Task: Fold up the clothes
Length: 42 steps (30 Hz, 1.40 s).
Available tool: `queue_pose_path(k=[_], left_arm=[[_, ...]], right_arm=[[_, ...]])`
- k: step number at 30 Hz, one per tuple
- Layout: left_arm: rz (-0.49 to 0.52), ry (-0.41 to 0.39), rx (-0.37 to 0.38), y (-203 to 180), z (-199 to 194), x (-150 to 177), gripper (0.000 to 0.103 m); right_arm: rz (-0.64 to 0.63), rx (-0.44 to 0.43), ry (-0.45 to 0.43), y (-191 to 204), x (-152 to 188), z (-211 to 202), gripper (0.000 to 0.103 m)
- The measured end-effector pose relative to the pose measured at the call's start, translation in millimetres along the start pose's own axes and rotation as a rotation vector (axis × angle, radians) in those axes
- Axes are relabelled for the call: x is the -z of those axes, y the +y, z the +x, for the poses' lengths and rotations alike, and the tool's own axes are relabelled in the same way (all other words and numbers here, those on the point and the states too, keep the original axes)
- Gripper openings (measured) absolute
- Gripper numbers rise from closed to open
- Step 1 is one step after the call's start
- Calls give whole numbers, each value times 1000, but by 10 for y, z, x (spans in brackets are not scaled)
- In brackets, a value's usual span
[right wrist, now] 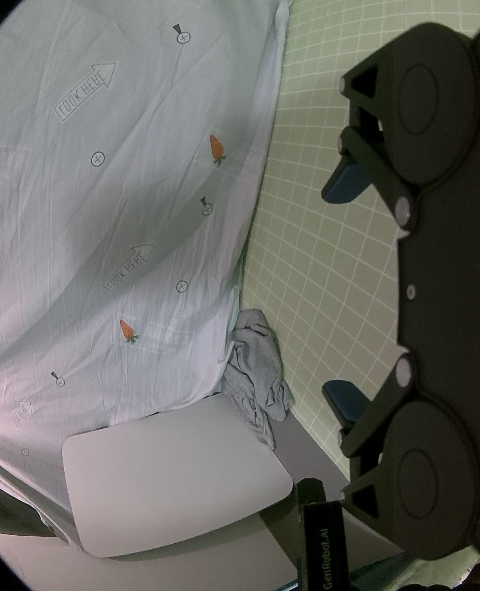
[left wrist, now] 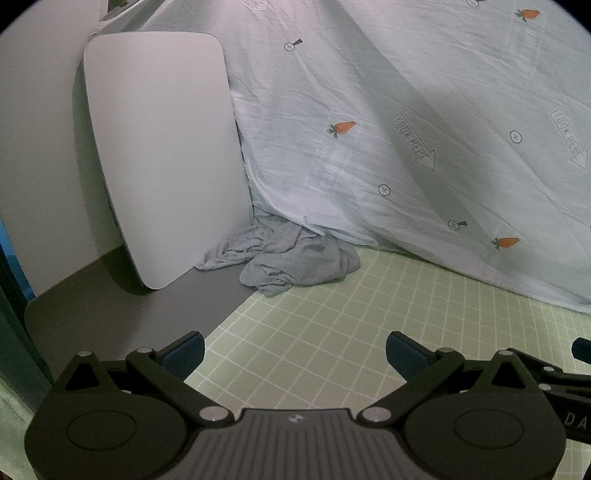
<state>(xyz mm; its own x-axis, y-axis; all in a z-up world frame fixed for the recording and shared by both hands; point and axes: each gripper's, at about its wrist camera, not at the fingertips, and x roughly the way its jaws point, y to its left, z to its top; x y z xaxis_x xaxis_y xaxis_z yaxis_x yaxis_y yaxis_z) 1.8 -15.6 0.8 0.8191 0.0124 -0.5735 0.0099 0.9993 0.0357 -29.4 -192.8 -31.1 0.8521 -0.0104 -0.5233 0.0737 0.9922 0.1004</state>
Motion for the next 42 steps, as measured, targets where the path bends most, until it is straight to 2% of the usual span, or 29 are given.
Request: queue_pose_path(k=[15, 18, 25, 33, 37, 42], left_arm=[[4, 28, 14, -38, 81, 17, 103], [5, 41, 17, -38, 146, 5, 103], [13, 77, 20, -59, 419, -71, 103], [-3, 140, -5, 25, 1050, -242, 103], [-12, 177, -28, 138, 1511, -390, 103], [-31, 242, -68, 322, 2285, -588, 103]], right_arm=[[15, 18, 26, -11, 22, 69, 103], [33, 8, 46, -54, 4, 139, 103], [3, 45, 68, -91, -171, 398, 103], [-26, 87, 99, -128, -488, 959, 103], [-39, 96, 126, -89, -665, 1407, 103], [-54, 104, 177, 49, -850, 2183, 103]])
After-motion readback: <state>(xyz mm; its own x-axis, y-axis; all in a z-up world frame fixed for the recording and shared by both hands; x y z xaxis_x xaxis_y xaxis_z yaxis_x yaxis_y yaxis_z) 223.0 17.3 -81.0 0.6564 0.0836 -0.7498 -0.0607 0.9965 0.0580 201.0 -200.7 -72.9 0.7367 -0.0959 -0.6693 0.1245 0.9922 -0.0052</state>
